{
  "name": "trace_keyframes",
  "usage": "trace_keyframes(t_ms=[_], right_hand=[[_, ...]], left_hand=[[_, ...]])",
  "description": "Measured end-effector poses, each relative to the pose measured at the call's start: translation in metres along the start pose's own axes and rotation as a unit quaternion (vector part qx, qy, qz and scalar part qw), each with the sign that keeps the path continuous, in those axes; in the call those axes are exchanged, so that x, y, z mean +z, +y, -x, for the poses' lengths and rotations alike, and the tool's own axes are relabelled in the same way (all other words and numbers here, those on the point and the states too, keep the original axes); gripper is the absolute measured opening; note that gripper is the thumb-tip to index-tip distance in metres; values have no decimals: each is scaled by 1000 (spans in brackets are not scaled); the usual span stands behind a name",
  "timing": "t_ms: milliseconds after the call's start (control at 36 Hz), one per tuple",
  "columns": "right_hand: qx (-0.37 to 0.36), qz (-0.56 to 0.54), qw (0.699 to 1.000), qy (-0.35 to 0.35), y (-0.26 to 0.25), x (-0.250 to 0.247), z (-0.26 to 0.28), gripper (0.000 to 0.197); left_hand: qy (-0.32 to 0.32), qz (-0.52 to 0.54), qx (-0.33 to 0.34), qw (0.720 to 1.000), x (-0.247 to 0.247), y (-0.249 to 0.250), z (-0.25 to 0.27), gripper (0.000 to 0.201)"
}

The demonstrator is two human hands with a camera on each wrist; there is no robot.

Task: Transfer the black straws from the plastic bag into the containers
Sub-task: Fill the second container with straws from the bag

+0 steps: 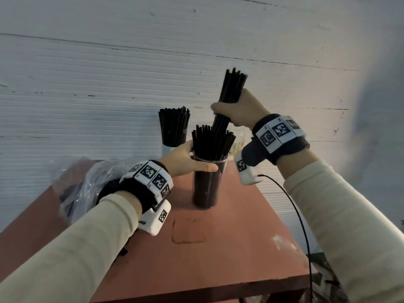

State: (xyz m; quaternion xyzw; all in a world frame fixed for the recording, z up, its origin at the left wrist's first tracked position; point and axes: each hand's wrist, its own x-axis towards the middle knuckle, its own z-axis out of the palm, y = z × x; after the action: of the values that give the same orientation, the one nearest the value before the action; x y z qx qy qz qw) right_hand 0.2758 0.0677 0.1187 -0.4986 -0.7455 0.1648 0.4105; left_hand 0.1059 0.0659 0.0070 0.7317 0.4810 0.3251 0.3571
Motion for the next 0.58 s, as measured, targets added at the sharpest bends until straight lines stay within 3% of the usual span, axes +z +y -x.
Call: trace_keyframes(t_ms=[139,250,361,500,583], right_hand=[[15,38,999,-24,18,22,5,37],[39,108,991,-62,30,36,15,64],[17,59,998,7,26,34,22,56],[-105,-45,985,132,18,31,31,60],[-200,5,968,150,21,33,35,49]], left_hand=[[-2,5,12,1000,0,4,4,71],[-9,6,22,1000,0,6,4,66],[-12,12,24,1000,0,4,3,66],[-9,15,17,1000,0,1,1,75],[-8,18,14,1000,0,1,1,76]])
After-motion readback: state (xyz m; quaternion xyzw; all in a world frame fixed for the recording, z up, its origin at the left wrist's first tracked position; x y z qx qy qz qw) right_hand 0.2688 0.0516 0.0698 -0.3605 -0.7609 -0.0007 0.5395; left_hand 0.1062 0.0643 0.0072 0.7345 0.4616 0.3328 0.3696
